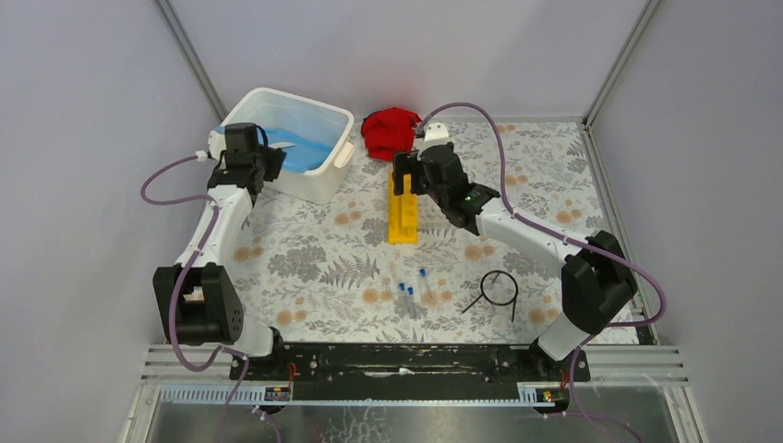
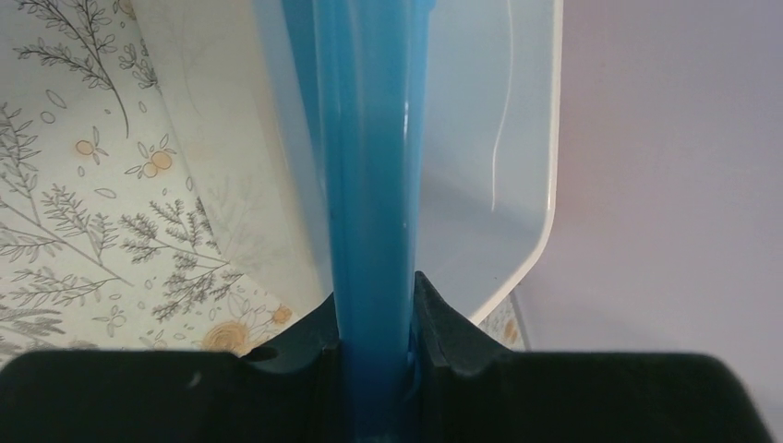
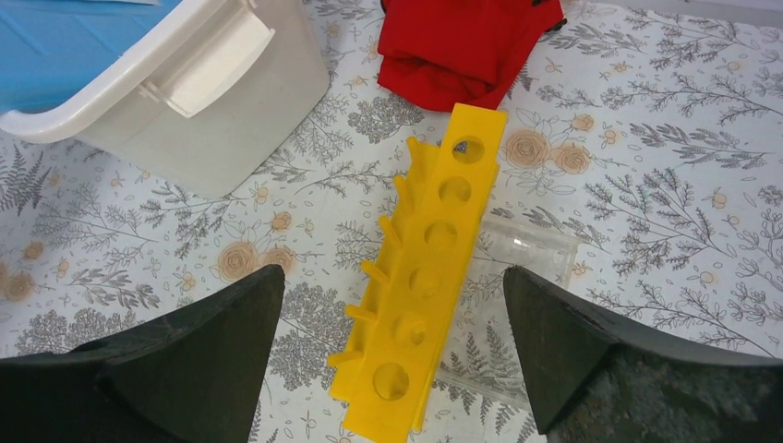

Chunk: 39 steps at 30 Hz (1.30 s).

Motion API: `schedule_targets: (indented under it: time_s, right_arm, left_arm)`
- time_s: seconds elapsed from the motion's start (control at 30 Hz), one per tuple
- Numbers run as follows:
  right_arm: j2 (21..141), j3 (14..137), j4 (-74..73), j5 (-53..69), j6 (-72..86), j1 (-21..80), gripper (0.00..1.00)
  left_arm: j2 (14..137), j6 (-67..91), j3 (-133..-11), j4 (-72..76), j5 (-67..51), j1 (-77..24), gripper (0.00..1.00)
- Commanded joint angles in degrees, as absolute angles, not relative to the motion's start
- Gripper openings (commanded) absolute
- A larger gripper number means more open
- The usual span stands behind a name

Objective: Organize the chemistry lab equipment
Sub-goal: Pick up the storage box lid from the storage box.

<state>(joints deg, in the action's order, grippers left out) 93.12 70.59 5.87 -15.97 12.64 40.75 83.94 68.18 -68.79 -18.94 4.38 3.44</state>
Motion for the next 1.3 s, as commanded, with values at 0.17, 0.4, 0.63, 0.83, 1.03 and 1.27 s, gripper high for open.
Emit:
schedule_targets:
  time_s: [0.17, 0.4, 0.63, 0.83, 1.03, 1.27]
  right_arm:
    - [88.4, 68.6, 6.3, -18.3, 13.0, 41.9, 0.96]
    - [85.5, 66.9, 4.9, -19.2, 13.4, 42.1, 0.96]
    - [82.8, 65.6, 1.8, -22.1, 13.6, 42.4, 0.95]
    - [80.4, 66.0, -5.7, -29.7, 15.8, 42.4, 0.96]
    - [75.9, 64.5, -14.9, -38.2, 19.4, 42.3, 0.97]
    - [68.5, 63.0, -27.2, -37.8, 26.1, 42.3, 0.97]
  left_arm:
    - [80.9, 56.8, -70.1, -34.0, 1.7, 3.5, 0.00]
    - [77.9, 52.6, -69.4, -37.9, 0.4, 2.3, 0.00]
    - [74.3, 50.7, -66.1, -39.8, -0.9, 0.8, 0.00]
    - [72.2, 50.2, -63.6, -40.8, -1.9, -2.5, 0.00]
    - [70.1, 50.2, -61.6, -41.2, -2.3, -6.8, 0.00]
    - [66.5, 49.8, -60.0, -42.3, -2.8, -9.4, 0.00]
